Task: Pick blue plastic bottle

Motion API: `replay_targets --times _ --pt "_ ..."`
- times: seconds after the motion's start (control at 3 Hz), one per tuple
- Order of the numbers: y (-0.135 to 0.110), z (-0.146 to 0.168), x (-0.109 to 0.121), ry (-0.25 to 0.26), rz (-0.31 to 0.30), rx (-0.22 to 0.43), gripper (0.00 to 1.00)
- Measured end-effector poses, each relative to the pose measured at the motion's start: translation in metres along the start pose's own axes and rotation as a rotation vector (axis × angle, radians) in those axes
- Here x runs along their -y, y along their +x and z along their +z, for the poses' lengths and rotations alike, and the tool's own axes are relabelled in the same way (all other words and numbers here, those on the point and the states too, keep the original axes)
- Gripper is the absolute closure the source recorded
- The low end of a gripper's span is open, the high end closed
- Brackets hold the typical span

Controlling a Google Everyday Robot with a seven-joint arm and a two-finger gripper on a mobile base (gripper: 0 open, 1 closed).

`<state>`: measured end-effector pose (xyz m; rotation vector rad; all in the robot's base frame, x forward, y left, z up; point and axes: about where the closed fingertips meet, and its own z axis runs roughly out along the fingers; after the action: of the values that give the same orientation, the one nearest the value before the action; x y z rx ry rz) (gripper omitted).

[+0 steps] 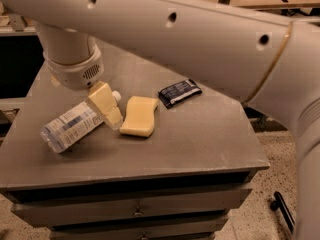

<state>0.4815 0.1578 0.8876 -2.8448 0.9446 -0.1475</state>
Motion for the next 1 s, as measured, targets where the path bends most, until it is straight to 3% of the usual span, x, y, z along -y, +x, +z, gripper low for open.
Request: replay_targets --times 0.33,1.0 --pt "-0.016 0.031 0.012 -0.045 -0.058 -0.008 0.0" --pt "-0.033 0.067 0.022 -0.102 -0.086 -0.011 0.08"
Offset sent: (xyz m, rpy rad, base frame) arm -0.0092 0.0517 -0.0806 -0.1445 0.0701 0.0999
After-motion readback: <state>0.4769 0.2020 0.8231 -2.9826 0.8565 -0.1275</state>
